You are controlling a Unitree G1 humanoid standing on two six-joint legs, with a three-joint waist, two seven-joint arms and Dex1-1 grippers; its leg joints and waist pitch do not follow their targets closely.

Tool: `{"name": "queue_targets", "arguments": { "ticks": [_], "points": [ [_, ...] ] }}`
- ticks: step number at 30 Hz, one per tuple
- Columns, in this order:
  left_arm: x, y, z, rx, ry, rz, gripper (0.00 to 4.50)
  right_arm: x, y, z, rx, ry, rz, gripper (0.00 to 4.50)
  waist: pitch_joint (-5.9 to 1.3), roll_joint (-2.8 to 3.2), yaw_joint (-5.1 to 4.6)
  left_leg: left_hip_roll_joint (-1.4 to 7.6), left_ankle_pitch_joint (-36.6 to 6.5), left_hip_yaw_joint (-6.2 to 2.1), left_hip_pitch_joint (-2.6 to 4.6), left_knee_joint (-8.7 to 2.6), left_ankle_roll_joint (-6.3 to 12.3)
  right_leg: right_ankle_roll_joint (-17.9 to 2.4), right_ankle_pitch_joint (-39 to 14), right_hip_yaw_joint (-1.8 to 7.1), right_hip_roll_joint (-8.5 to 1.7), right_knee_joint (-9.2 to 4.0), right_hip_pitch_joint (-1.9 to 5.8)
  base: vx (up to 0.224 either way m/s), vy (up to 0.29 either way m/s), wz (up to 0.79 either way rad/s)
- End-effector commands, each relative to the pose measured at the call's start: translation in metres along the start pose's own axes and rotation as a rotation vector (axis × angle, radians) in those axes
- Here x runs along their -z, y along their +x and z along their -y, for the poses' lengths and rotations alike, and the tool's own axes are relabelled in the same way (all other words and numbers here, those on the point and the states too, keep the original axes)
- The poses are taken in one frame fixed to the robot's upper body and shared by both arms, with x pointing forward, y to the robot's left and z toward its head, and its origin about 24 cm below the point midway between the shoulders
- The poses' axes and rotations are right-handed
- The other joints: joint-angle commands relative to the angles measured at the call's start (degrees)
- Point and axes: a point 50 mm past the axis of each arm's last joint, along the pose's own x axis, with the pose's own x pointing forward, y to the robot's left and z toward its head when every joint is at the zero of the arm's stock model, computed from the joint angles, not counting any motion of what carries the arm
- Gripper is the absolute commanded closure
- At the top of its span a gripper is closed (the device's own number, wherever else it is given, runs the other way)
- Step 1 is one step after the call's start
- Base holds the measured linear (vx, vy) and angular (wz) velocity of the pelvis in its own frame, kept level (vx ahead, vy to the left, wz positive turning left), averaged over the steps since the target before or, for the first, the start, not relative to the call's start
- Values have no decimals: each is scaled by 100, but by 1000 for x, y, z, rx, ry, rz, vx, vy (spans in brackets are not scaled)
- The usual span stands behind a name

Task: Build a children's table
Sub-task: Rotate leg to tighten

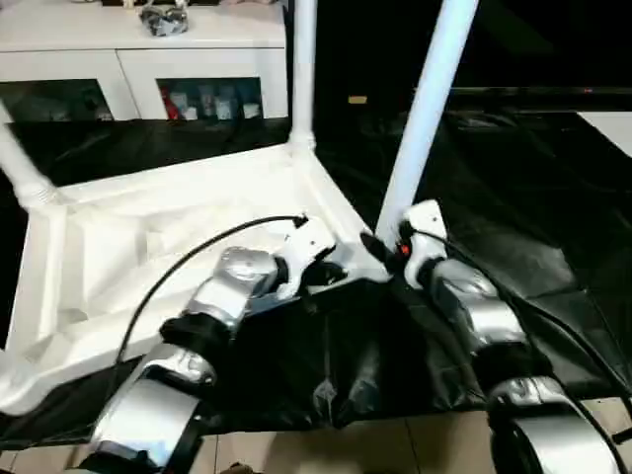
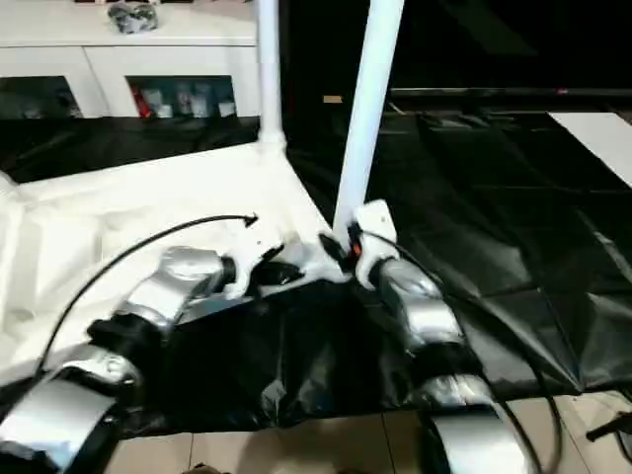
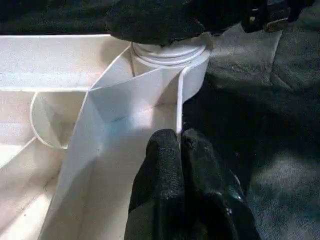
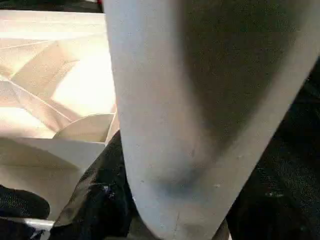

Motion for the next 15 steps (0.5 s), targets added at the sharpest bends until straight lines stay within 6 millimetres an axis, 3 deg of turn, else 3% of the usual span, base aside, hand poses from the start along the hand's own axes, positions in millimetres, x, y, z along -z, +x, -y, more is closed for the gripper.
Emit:
{"name": "queue_targets", "arguments": {
  "ticks": [1, 4, 5, 6, 9, 11, 12, 15],
  "points": [
    [-38, 14, 11, 53, 88, 114, 450, 26, 12, -52, -250, 83, -94, 181, -289, 19, -5, 272, -2162, -215, 85, -486, 57, -793, -2776, 255, -468, -594, 145, 0, 0, 0],
    [-35, 10, 10, 82, 101, 115, 450, 25, 7, -45, -282, 12, -94, 148, -311, 23, 7, 281, -2065, -198, 75, -486, 69, -984, -2234, 271, -460, -534, 170, 0, 0, 0],
    [-33, 8, 10, 101, 105, 114, 450, 25, 2, -39, -304, -25, -96, 137, -319, -21, 15, 286, -1939, -190, 61, -483, 104, -1063, -2027, 277, -465, -502, 188, 0, 0, 0],
    [-32, 7, 9, 108, 108, 113, 450, 25, 0, -35, -318, -32, -93, 137, -325, -5, 29, 287, -1883, -184, 63, -477, 121, -1102, -1925, 278, -466, -489, 196, 0, 0, 0],
    [-29, 0, 8, 155, 113, 125, 450, 26, -11, -25, -396, -71, -101, 137, -353, -46, 63, 289, -1463, -145, 34, -434, 311, -1273, -1411, 286, -469, -422, 243, 0, 0, 0],
    [-25, -7, 8, 216, 129, 126, 450, 27, -21, -18, -466, -100, -117, 137, -371, -41, 113, 294, -1221, -117, 42, -398, 422, -1383, -1054, 284, -453, -377, 247, 0, 0, 0],
    [-21, -13, 8, 260, 141, 121, 450, 28, -30, -13, -531, -117, -129, 137, -388, -50, 140, 298, -1006, -106, 7, -377, 534, -1476, -717, 279, -451, -326, 285, 0, 0, 0],
    [-18, -17, 7, 280, 142, 114, 450, 28, -38, -9, -588, -130, -140, 137, -415, -40, 240, 307, -658, -87, -2, -331, 742, -1614, -98, 268, -439, -243, 276, 22, -9, 1]
  ]
}}
